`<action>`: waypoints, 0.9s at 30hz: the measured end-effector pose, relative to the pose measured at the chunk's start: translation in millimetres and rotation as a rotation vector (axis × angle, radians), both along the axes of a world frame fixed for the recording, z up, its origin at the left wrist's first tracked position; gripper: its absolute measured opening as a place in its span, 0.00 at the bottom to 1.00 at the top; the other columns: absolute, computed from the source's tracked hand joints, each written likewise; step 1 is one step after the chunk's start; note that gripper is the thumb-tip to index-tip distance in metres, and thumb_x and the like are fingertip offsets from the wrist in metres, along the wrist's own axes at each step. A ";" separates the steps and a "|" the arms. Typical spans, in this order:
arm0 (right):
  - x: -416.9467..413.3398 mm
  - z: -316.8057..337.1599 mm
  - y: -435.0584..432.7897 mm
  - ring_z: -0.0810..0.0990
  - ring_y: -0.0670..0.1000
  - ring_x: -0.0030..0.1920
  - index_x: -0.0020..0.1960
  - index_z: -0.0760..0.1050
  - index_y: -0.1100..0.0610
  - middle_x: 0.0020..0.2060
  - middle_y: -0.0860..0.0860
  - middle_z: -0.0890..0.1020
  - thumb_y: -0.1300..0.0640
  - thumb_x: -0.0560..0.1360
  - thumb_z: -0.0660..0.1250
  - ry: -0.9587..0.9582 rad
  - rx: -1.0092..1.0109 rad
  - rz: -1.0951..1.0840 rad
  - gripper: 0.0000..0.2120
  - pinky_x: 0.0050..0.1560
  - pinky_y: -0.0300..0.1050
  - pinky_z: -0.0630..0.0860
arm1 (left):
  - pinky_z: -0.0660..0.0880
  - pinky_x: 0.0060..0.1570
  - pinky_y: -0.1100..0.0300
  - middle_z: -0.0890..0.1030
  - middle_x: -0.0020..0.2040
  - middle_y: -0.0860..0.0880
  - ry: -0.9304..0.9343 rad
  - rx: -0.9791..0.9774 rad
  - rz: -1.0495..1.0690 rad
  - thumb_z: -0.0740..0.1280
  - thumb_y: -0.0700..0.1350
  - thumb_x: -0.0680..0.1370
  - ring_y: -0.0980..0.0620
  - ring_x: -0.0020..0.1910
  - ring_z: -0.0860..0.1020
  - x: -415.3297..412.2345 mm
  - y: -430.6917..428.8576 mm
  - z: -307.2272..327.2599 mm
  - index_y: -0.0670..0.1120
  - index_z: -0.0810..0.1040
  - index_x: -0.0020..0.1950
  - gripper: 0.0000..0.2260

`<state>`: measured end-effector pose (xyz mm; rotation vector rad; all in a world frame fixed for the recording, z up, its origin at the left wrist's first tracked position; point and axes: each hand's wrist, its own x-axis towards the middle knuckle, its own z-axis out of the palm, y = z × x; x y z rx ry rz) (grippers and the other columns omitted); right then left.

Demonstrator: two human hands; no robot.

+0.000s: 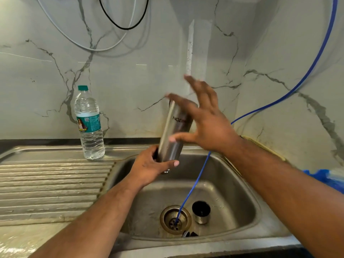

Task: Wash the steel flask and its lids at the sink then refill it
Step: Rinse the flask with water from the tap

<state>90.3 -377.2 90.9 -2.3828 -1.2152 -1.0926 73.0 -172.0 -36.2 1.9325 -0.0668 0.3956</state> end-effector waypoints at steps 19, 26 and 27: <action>22.8 -87.2 7.9 0.77 0.44 0.62 0.69 0.72 0.39 0.64 0.43 0.77 0.33 0.66 0.77 0.712 0.309 0.112 0.34 0.65 0.51 0.78 | 0.77 0.62 0.56 0.82 0.55 0.54 0.425 0.526 -0.149 0.85 0.49 0.63 0.53 0.57 0.80 -10.5 4.9 -13.8 0.54 0.77 0.59 0.29; 19.0 -86.1 4.0 0.75 0.39 0.62 0.70 0.73 0.40 0.64 0.44 0.75 0.42 0.69 0.79 0.587 0.528 0.204 0.32 0.64 0.34 0.74 | 0.76 0.62 0.56 0.83 0.56 0.56 0.297 0.428 -0.134 0.85 0.51 0.62 0.56 0.58 0.79 -5.1 3.2 -9.6 0.56 0.77 0.63 0.32; 16.4 -92.9 5.9 0.75 0.40 0.62 0.71 0.72 0.40 0.64 0.44 0.75 0.41 0.69 0.79 0.637 0.457 0.154 0.33 0.66 0.38 0.74 | 0.76 0.62 0.56 0.83 0.55 0.56 0.366 0.491 -0.146 0.85 0.51 0.61 0.55 0.58 0.79 -6.9 1.2 -14.3 0.55 0.78 0.61 0.32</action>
